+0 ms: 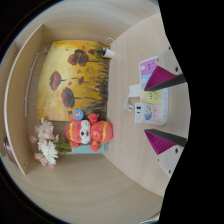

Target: Unplug charger

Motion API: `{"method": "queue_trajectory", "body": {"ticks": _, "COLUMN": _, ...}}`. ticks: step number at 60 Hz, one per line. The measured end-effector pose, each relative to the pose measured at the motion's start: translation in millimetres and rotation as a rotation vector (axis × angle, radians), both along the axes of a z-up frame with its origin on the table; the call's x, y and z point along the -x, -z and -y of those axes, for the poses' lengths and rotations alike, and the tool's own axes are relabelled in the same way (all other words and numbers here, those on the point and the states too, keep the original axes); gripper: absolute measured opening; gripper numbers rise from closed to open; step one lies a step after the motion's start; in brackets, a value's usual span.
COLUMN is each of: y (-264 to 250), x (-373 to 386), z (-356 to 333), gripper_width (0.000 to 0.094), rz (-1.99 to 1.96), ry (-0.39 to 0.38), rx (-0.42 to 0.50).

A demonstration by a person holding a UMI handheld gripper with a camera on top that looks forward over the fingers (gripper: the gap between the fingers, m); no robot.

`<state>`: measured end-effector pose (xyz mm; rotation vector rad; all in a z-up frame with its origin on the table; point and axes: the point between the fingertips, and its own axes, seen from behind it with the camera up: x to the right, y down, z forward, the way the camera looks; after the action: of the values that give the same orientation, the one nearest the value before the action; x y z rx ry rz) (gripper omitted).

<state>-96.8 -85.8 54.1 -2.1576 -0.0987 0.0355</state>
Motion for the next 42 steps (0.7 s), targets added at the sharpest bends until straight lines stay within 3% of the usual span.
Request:
{"method": "queue_trajectory", "body": {"ticks": 2, "y": 14, "x": 12, "z": -27, "gripper_width": 0.0671, "rz": 0.001, "ry": 0.032, "rx": -0.055}}
{"method": "queue_trajectory", "body": {"ticks": 8, "y": 24, "x": 17, "z": -50, "gripper_width": 0.0326, "rz": 0.019, "ry": 0.055, "rx": -0.08}}
{"method": "queue_trajectory", "body": {"ticks": 23, "y": 23, "x": 15, "z": -48, "gripper_width": 0.0223, "rz": 0.059, "ry": 0.092, "rx": -0.092}}
{"method": "queue_trajectory", "body": {"ticks": 31, "y": 26, "x": 16, "z": -49, "gripper_width": 0.0185, "rz": -0.008, "ry": 0.112, "rx": -0.009}}
{"method": "queue_trajectory", "body": {"ticks": 35, "y": 12, "x": 15, "z": -49, "gripper_width": 0.0161, "rz": -0.042, "ry": 0.053, "rx": 0.071}}
{"method": "queue_trajectory", "body": {"ticks": 41, "y": -186, "x": -43, "z": -87, "gripper_width": 0.0162, "rz": -0.01, "ry": 0.101, "rx": -0.35}}
{"method": "queue_trajectory", "body": {"ticks": 42, "y": -218, "x": -51, "z": -91, "gripper_width": 0.0162, "rz": -0.007, "ry": 0.11, "rx": -0.382}}
